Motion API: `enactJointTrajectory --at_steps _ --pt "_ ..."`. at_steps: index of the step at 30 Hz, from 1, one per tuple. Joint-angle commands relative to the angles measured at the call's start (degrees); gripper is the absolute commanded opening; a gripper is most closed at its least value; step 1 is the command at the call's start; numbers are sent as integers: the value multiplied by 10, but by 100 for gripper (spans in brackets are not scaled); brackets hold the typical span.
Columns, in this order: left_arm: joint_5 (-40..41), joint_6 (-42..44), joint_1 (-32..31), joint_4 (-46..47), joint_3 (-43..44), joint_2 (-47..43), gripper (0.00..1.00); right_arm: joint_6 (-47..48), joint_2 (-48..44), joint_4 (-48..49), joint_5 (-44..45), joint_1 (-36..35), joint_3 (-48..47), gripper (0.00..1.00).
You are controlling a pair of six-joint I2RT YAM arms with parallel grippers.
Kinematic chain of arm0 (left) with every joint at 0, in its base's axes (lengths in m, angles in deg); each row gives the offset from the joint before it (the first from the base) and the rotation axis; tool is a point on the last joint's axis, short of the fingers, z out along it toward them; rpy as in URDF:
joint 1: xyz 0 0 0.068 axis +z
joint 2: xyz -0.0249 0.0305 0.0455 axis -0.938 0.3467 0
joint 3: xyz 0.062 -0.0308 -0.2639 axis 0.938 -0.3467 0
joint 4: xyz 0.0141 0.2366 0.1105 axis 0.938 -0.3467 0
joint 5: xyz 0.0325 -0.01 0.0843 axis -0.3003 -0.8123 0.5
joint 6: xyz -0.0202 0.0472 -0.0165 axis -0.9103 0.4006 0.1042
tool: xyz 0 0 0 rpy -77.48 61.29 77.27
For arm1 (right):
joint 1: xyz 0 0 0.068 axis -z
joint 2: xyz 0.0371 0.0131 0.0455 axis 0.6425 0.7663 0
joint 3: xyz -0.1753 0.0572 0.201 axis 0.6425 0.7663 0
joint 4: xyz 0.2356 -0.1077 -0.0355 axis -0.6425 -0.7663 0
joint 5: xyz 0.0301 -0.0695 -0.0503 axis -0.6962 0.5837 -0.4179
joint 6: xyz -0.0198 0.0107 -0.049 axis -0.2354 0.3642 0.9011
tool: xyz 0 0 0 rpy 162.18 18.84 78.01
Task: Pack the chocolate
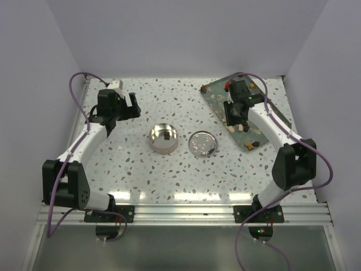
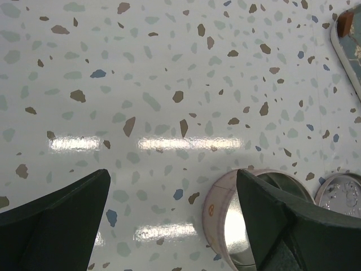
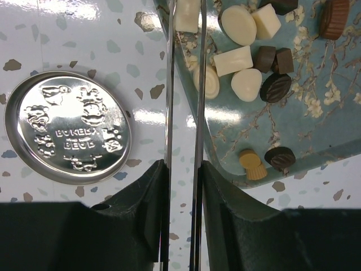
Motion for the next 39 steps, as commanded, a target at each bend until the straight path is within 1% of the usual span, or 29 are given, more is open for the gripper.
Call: enactJointTrajectory --at_steps 1,9,17,20,23,28,34,39 --pt "-1 -3 -3 18 -8 0 100 -3 -23 -1 1 0 -6 31" --pt "2 -2 -3 18 -9 0 100 7 -22 -30 9 1 -95 31" --pt "3 -4 -4 20 -10 -3 100 4 -35 -36 -9 -3 -111 30" --pt "2 -2 -3 20 -7 0 100 3 -39 -44 -9 -28 -126 30" --pt "1 -2 -3 19 -1 2 100 0 -40 -52 5 -95 -143 31" --pt "5 -7 -3 16 -1 -1 100 -38 -37 -56 -27 -139 -178 31" --pt "6 -4 -3 11 1 -2 100 -37 -29 -53 -74 -206 -215 31" --pt "12 -5 -3 7 2 -8 100 -38 -17 -43 -78 -255 -203 31"
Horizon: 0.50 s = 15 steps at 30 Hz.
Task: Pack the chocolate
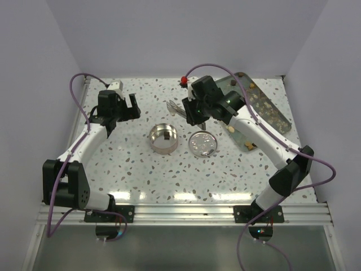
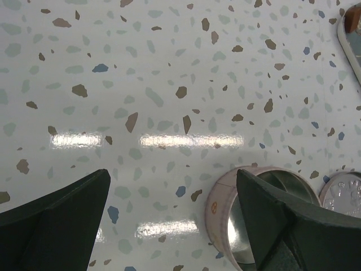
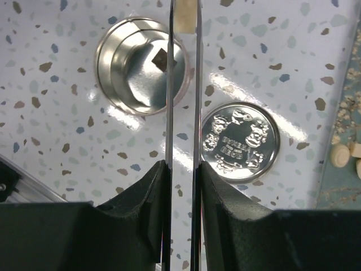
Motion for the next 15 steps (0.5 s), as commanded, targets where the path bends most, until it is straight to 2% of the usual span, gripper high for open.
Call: enactJointTrajectory --at_steps 1,7,15 --pt "8 -6 -3 7 10 -9 100 -9 -13 11 -20 -26 -7 31" --pt "9 -6 -3 5 8 -14 100 2 -5 21 -53 -44 -7 32" --pt "14 -7 -3 2 4 -20 100 5 -6 20 -56 -49 5 40"
